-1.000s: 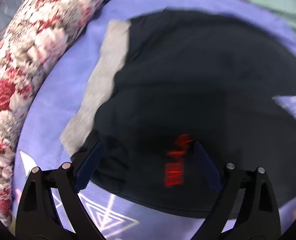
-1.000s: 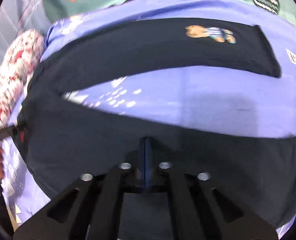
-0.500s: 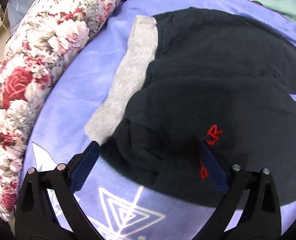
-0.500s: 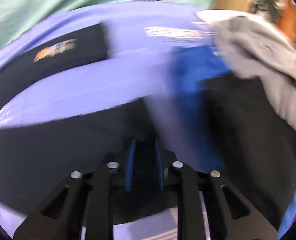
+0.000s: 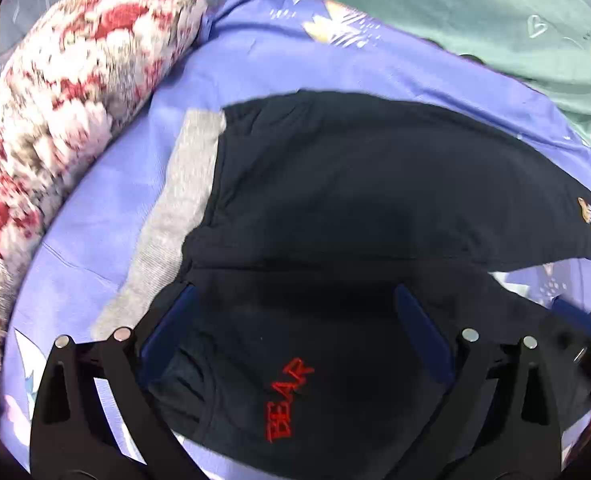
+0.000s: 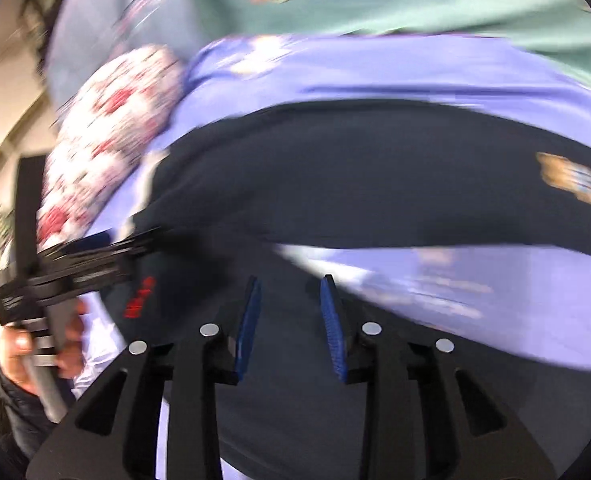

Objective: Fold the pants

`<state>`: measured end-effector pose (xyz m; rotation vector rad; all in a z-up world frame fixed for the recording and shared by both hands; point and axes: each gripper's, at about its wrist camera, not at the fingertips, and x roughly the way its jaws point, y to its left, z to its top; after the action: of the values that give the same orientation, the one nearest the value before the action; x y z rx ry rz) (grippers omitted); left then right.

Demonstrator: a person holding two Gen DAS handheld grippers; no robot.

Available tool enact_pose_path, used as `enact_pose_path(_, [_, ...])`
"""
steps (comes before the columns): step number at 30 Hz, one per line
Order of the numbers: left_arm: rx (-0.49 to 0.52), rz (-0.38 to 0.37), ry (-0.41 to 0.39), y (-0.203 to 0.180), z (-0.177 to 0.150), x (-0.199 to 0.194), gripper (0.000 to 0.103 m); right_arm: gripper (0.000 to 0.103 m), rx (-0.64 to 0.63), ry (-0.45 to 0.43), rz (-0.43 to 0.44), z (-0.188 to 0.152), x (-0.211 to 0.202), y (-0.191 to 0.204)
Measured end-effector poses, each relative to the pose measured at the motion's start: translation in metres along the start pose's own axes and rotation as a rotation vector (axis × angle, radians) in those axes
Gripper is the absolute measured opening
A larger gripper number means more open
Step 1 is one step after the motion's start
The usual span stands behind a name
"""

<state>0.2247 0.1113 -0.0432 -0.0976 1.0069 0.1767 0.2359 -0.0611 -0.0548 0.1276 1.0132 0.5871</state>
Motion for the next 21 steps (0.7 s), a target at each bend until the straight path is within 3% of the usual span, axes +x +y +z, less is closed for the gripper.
enact_pose_path(2, [0.011, 0.016, 0.008, 0.006, -0.002, 0.009, 0.099, 0.032, -0.045, 0.060, 0.020, 0.002, 0.030, 0.008])
enact_pose_path(4, [0.016, 0.024, 0.017, 0.012, -0.004, 0.018, 0.099, 0.031, -0.068, 0.089, -0.031, 0.010, 0.051, 0.005])
enact_pose_path(6, [0.003, 0.002, 0.028, 0.018, -0.003, 0.023, 0.099, 0.023, -0.053, 0.063, -0.071, 0.029, 0.052, -0.007])
enact_pose_path(7, [-0.001, -0.006, 0.032, 0.019, -0.005, 0.023, 0.099, 0.012, -0.026, 0.052, -0.094, 0.030, 0.047, -0.015])
enact_pose_path(9, [0.004, -0.004, 0.032, 0.017, -0.006, 0.024, 0.099, 0.017, 0.029, -0.015, -0.196, 0.036, 0.033, -0.022])
enact_pose_path(11, [0.013, -0.001, 0.034, 0.018, -0.005, 0.028, 0.099, 0.019, -0.001, 0.001, -0.114, 0.034, 0.034, -0.013])
enact_pose_path(12, [0.014, -0.001, 0.035, 0.018, -0.005, 0.028, 0.099, 0.020, -0.027, 0.050, -0.036, 0.031, 0.040, -0.004])
enact_pose_path(13, [0.015, -0.002, 0.035, 0.018, -0.005, 0.028, 0.099, 0.027, -0.041, 0.084, -0.026, 0.028, 0.046, -0.001])
enact_pose_path(15, [0.015, -0.004, 0.035, 0.019, -0.005, 0.029, 0.099, 0.029, -0.077, 0.096, -0.069, 0.025, 0.052, 0.002])
enact_pose_path(17, [0.007, -0.011, 0.036, 0.020, -0.006, 0.030, 0.099, 0.029, -0.061, 0.054, -0.265, 0.035, 0.047, -0.009])
enact_pose_path(19, [-0.002, -0.026, 0.037, 0.023, -0.005, 0.029, 0.099, 0.026, 0.011, -0.004, -0.256, 0.044, 0.034, -0.022])
enact_pose_path(21, [-0.017, -0.044, 0.032, 0.026, -0.003, 0.027, 0.099, 0.028, 0.002, 0.004, -0.223, 0.053, 0.032, -0.019])
